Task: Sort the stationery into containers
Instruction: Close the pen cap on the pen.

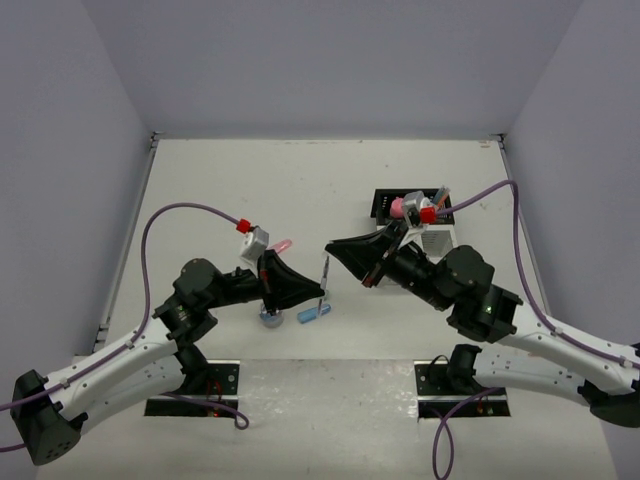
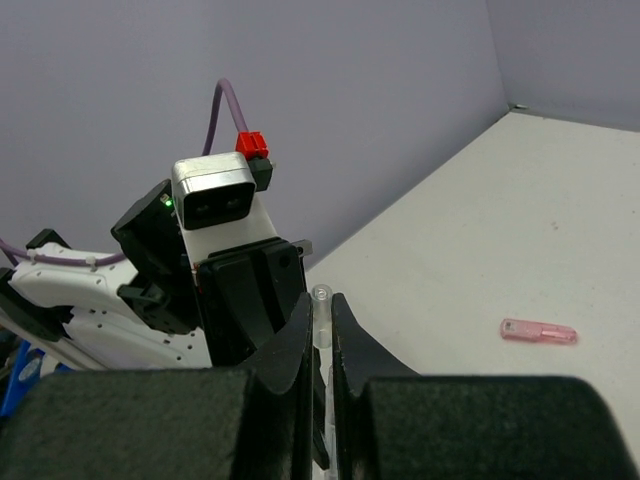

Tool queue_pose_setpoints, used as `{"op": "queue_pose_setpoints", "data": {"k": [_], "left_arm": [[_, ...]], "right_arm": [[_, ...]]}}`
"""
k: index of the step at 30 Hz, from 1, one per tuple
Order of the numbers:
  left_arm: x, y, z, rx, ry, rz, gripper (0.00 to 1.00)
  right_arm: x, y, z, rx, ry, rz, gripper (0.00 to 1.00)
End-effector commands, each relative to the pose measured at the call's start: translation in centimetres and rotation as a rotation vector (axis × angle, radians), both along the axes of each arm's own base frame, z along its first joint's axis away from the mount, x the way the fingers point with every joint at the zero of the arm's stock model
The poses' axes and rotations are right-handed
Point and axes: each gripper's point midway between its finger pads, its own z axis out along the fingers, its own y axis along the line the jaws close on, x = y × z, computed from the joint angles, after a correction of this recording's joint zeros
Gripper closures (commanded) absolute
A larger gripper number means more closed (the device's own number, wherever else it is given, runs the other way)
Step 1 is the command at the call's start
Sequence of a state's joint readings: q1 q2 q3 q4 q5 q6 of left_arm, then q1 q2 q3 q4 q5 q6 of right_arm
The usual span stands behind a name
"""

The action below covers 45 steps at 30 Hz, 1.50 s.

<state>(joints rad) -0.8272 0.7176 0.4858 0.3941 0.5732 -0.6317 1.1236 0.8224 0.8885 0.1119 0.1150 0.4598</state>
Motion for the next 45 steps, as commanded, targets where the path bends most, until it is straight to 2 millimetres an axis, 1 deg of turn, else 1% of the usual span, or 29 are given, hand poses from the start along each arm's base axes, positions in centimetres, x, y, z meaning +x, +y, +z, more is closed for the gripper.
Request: {"op": "queue_pose_setpoints", "data": {"k": [1, 7, 18, 26, 30, 35, 45], "left_arm": [[-0.4, 0.2, 1.9, -0.022, -0.07, -0.014, 1.0], [-0.5, 0.2, 2.2, -0.025, -0.077, -0.016, 1.0], [-0.7, 0.3, 2.9, -0.036, -0.089, -0.017, 1.0], [-0.4, 0.3, 2.8, -0.032, -0.086, -0.003, 1.0], [-0.2, 0.3, 2.8, -0.034, -0.088, 0.003, 1.0], [-0.1, 0.4, 2.9, -0.031, -0.091, 0.014, 1.0], [0.7, 0.8, 3.3, -0.02, -0.117, 0.072, 1.0]], "right_arm": [[-0.1, -1.2, 2.7, 0.034, -0.045, -0.024, 1.0], [0.2, -1.4, 2.1, 0.013, -0.043, -0.042, 1.0], [0.5, -0.8, 0.9, -0.019, -0.031, -0.043, 1.0], [-0.1, -0.2, 1.0, -0.013, -0.025, 0.001, 1.0], [-0.4, 0.4, 0.7, -0.029, -0.014, 0.029, 1.0], [-0.4, 0.4, 0.5, -0.034, -0.014, 0.032, 1.0], [-0.8, 0.5, -1.0, -0.112, -0.003, 0.056, 1.0]]}}
